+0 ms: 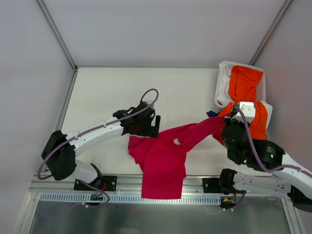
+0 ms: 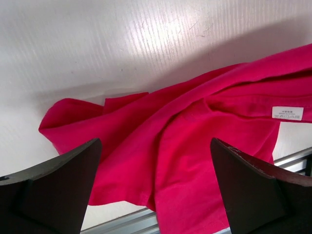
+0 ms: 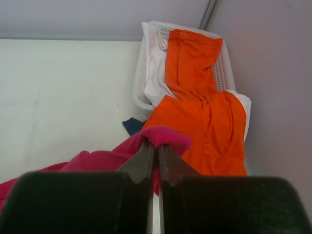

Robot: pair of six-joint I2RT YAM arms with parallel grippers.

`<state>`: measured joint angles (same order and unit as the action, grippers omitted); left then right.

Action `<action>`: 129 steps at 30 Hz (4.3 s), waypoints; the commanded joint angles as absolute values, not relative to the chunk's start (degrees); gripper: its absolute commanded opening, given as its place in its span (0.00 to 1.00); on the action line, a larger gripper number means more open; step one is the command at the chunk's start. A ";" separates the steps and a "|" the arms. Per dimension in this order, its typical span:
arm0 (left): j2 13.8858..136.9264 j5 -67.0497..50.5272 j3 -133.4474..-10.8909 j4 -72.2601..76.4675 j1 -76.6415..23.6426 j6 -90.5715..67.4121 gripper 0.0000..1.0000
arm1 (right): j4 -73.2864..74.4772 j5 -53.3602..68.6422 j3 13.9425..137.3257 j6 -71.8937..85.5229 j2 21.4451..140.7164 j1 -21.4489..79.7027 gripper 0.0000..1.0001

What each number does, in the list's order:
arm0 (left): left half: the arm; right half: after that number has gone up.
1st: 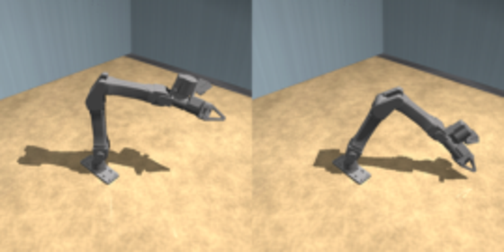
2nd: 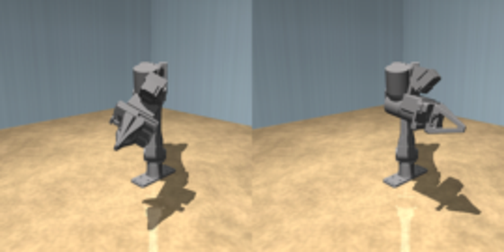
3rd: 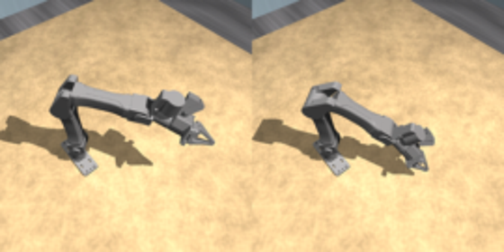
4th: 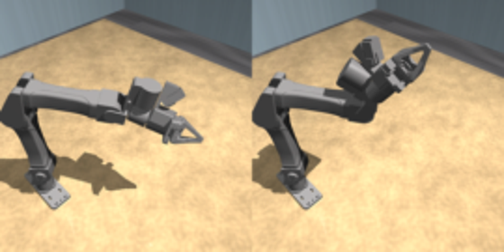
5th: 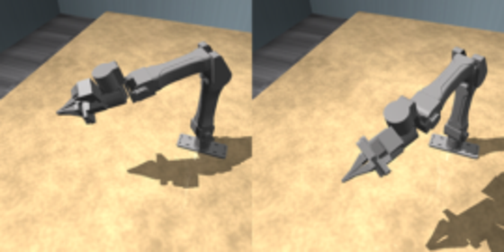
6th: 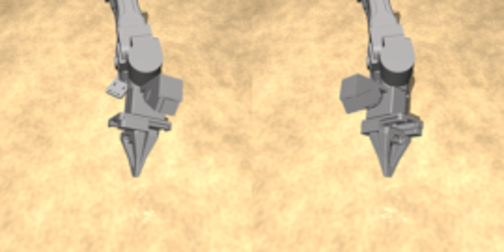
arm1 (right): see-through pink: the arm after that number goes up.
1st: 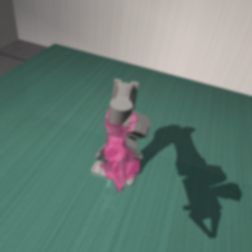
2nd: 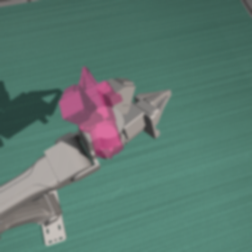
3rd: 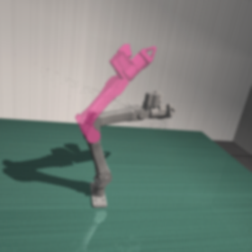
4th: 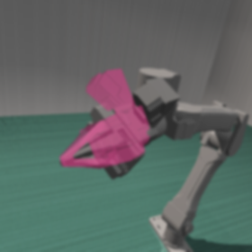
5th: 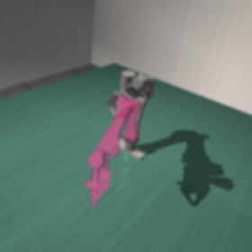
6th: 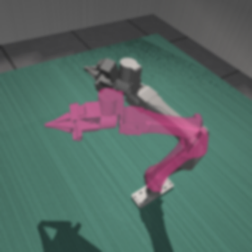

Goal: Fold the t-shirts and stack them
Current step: Flatten out the tshirt

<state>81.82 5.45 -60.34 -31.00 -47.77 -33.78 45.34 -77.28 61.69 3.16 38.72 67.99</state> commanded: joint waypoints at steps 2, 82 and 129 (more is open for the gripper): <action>79.55 9.05 -56.70 -32.08 -49.22 -38.23 0.96 | 51.24 -81.03 60.56 8.09 39.02 65.93 0.01; 100.20 26.54 -64.07 -42.54 -65.65 -51.95 0.00 | 51.33 -71.28 55.46 11.60 39.63 45.62 0.01; 56.78 35.78 -131.04 -58.02 -65.57 -6.69 0.00 | 23.21 -2.55 91.58 -25.22 38.66 45.70 0.01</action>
